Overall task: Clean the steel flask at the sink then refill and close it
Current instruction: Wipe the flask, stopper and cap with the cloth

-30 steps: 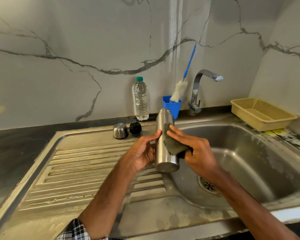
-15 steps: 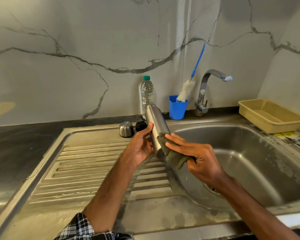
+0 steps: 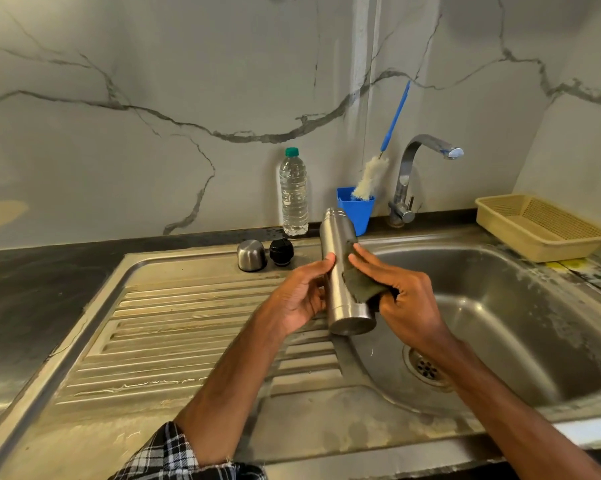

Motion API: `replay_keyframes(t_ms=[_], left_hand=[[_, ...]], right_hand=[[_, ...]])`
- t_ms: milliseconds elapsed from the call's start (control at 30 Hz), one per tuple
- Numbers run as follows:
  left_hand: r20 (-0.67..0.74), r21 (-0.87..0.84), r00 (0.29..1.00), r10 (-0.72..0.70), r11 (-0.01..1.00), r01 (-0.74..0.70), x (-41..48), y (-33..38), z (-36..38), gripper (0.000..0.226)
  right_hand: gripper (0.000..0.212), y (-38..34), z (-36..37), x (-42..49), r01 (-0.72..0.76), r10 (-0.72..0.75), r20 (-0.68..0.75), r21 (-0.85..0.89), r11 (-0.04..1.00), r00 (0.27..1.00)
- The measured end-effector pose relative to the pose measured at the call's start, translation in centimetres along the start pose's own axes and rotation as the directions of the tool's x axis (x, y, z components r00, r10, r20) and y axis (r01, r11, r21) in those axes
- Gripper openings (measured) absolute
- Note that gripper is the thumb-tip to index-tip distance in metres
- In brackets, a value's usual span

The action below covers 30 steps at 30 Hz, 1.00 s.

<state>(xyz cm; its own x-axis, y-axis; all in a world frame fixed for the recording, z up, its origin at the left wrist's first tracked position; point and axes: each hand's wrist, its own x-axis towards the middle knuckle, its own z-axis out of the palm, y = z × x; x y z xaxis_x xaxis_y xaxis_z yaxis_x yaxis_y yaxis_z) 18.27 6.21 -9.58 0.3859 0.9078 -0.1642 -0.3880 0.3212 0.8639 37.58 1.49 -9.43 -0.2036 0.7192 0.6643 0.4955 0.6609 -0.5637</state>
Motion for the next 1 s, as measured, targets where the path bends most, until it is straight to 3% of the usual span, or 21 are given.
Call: replay_keyframes(t_ms=[100,267,400,567,700,867,1000], left_hand=[[0.034,0.002,0.999,0.038,0.999,-0.038,0.1,0.1,0.1,0.049],[0.051,0.065,0.999,-0.007,0.998,0.004,0.2,-0.9,0.5,0.054],[0.146,-0.005,0.989,0.007,1.0,-0.007,0.0,-0.6,1.0,0.053],[0.22,0.077,0.975,-0.002,0.997,-0.015,0.0,-1.1,1.5,0.053],[0.223,0.036,0.975,0.01,0.999,-0.018,0.0,-1.0,1.4,0.063],[0.294,0.061,0.956,-0.008,0.998,-0.01,-0.2,-1.1,1.8,0.064],[0.295,0.1,0.955,-0.003,0.995,-0.028,-0.2,-0.9,1.7,0.067]], right_hand=[[0.067,-0.3,0.0,-0.3,0.166,-0.166,0.046,0.005,0.986,0.985],[0.079,0.7,-0.4,0.7,-0.062,0.059,-0.104,-0.018,0.998,0.993],[0.067,0.7,-0.7,0.3,0.112,-0.113,-0.029,-0.041,0.993,0.993],[0.08,1.9,-1.5,1.1,-0.093,0.08,-0.171,-0.068,0.993,0.982],[0.069,1.6,-1.7,0.8,0.085,-0.094,-0.082,-0.105,0.991,0.992],[0.078,2.3,-2.0,1.3,-0.102,0.071,-0.238,-0.119,0.988,0.969],[0.069,1.9,-2.2,1.0,0.066,-0.087,-0.102,-0.188,0.98,0.991]])
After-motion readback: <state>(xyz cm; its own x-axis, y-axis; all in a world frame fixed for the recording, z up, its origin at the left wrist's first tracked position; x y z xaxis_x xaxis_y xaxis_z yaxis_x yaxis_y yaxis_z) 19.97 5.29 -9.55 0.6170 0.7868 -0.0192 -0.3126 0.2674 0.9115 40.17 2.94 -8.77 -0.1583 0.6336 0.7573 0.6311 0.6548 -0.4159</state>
